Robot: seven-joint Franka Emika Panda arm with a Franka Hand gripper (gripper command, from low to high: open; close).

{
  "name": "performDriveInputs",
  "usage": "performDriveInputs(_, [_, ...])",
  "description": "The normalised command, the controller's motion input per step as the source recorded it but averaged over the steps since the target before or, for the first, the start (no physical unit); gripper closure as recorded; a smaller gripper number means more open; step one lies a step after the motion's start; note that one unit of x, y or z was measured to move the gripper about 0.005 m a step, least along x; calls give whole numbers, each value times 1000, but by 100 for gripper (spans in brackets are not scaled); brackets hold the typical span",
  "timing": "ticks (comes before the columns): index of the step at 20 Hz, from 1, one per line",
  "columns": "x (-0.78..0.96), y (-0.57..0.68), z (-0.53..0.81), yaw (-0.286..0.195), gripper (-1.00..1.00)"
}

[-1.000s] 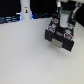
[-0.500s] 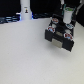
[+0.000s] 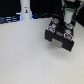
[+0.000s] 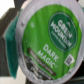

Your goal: Open the kcup holder, insert the kcup into the holder, and close the kcup holder

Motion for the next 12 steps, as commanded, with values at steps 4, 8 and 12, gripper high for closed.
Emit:
performDriveInputs(4, [-155,26,-241,51,100])
performDriveInputs(8, [-170,32,-262,53,100])
performDriveInputs(12, [-147,23,-248,43,100])
